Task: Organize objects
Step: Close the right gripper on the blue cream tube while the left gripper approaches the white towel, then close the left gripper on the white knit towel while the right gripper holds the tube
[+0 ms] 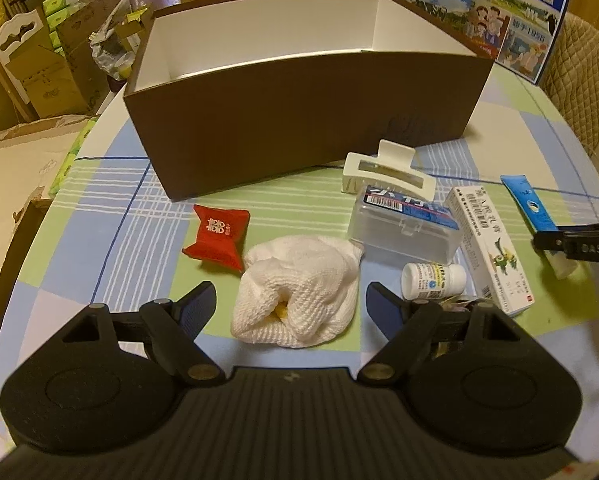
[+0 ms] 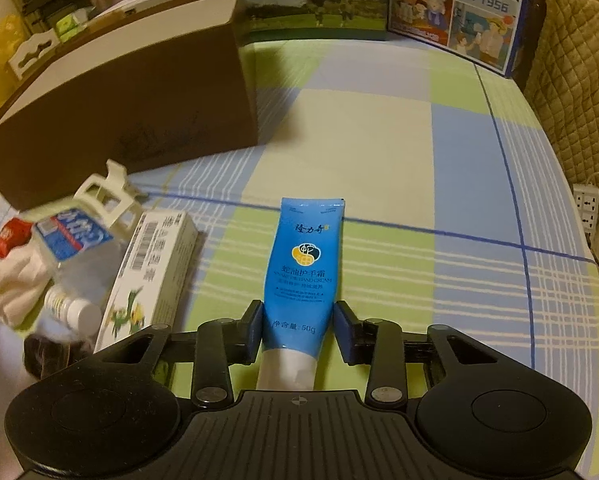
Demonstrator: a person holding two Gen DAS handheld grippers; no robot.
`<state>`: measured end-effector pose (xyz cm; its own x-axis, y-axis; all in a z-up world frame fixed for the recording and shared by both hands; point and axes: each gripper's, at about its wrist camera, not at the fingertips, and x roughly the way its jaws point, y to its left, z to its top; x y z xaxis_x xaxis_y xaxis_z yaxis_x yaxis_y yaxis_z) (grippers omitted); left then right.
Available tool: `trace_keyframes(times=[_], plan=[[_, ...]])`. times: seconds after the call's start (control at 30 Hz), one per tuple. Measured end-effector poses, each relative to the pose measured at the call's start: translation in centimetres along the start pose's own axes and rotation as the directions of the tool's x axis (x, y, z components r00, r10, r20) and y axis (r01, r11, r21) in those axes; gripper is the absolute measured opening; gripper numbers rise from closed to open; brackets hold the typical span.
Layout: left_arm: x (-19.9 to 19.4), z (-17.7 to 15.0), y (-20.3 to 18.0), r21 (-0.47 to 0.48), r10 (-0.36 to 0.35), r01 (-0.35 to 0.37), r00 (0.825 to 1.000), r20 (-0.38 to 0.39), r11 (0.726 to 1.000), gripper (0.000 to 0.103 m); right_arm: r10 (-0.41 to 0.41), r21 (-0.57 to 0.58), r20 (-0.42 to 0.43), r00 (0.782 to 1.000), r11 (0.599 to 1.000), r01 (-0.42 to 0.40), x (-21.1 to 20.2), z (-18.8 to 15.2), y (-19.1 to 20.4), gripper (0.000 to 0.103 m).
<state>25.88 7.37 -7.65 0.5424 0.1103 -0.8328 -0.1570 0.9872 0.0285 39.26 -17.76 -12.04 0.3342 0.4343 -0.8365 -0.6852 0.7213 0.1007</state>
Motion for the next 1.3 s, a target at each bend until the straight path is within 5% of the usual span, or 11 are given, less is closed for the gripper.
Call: trace_keyframes(times=[0.4, 0.73, 1.3], plan=[[3.6, 0.0, -1.4, 0.064, 0.033, -0.032, 0.999, -0.02, 0.997, 0.066, 0.014, -0.012, -0.015, 1.0, 1.0, -0.014, -1.8, -2.6, 0.0, 0.034], [3.1, -0.7, -2.6, 0.155, 0.058, -0.061, 0.998, 0.021, 0.986, 0.043, 0.007, -0.012, -0.021, 1.0, 1.0, -0.007, -1.5, -2.2, 0.1, 0.037], [1.6, -1.9, -1.5, 0.091, 0.027, -0.026, 1.0, -0.014, 0.996, 0.042, -0.024, -0.097, -0.022, 0.999, 0.995, 0.021, -1.2, -2.2, 0.8, 0.035]])
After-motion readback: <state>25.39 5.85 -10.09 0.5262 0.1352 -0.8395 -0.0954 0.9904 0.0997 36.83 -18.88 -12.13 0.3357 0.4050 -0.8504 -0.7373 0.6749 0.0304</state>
